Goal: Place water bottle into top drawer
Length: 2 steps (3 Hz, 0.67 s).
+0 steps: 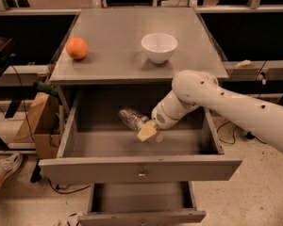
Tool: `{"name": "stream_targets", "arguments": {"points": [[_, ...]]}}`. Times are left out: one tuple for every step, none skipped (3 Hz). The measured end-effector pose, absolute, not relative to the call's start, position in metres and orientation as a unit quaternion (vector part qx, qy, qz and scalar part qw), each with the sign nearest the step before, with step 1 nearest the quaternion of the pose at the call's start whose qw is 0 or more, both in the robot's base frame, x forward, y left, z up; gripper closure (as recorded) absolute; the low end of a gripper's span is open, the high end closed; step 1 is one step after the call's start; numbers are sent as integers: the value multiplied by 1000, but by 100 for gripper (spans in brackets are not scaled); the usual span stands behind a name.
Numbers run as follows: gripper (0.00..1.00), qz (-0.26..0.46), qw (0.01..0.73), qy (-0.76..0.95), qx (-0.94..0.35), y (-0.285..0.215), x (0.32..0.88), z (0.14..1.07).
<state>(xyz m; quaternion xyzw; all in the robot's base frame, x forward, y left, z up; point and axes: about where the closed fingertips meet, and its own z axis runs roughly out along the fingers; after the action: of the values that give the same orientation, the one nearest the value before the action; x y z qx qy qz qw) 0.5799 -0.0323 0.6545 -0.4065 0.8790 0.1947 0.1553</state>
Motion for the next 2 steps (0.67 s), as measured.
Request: {"name": "stream_targets", "arguments": {"points": [[34,178,168,894,-376,-33,585,655],[11,179,168,895,-372,-32,586,654]]}}
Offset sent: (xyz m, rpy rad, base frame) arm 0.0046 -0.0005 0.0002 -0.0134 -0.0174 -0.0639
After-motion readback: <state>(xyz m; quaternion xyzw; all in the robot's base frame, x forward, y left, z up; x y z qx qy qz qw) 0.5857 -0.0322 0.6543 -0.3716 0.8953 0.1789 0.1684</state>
